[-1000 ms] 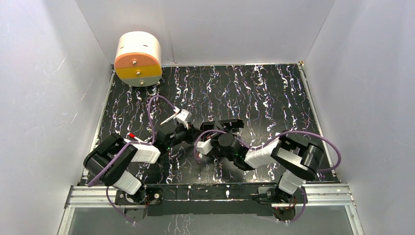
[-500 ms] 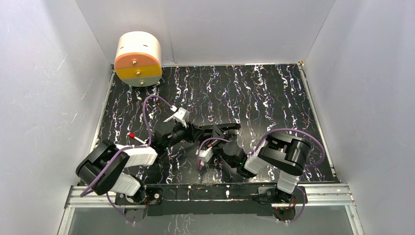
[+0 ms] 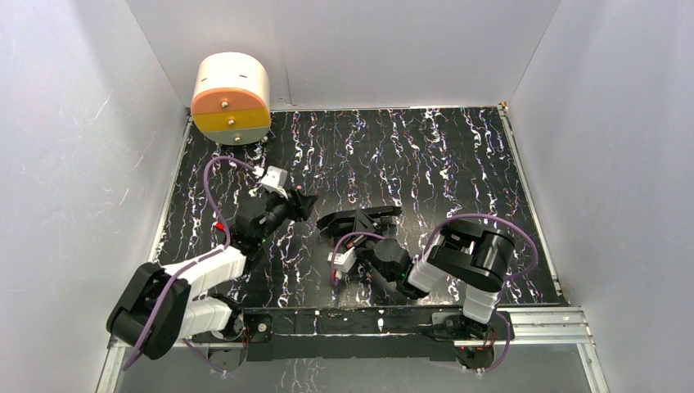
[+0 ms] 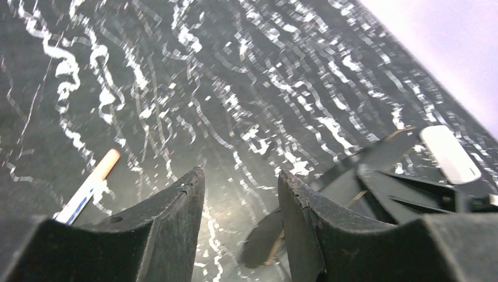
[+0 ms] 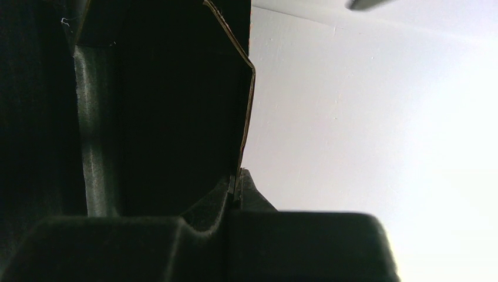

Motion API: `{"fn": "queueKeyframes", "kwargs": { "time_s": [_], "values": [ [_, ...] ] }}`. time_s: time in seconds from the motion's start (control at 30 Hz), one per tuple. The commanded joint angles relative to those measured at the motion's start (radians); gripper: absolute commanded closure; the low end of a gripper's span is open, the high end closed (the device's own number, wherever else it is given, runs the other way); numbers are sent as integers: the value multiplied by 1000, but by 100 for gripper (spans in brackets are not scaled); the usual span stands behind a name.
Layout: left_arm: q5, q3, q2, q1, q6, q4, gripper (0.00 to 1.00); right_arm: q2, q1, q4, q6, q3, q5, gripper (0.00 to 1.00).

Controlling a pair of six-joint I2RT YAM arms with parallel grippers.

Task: Fold the paper box
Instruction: Fold the paper box at the center of the board.

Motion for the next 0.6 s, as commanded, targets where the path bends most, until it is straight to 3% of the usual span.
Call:
{"fn": "queueKeyframes", "kwargs": {
  "time_s": [0.0,0.13,0.57],
  "values": [
    [-4,53,93,54,15,-73,54,4,6,79,-6,5,-18,100],
    [74,112,220,82,-1,-135,56,-21,6,39,2,14,-24,100],
    [394,178,383,84,7,-137,65,-119,-18,-132,54,63,-74,100]
  ]
}}
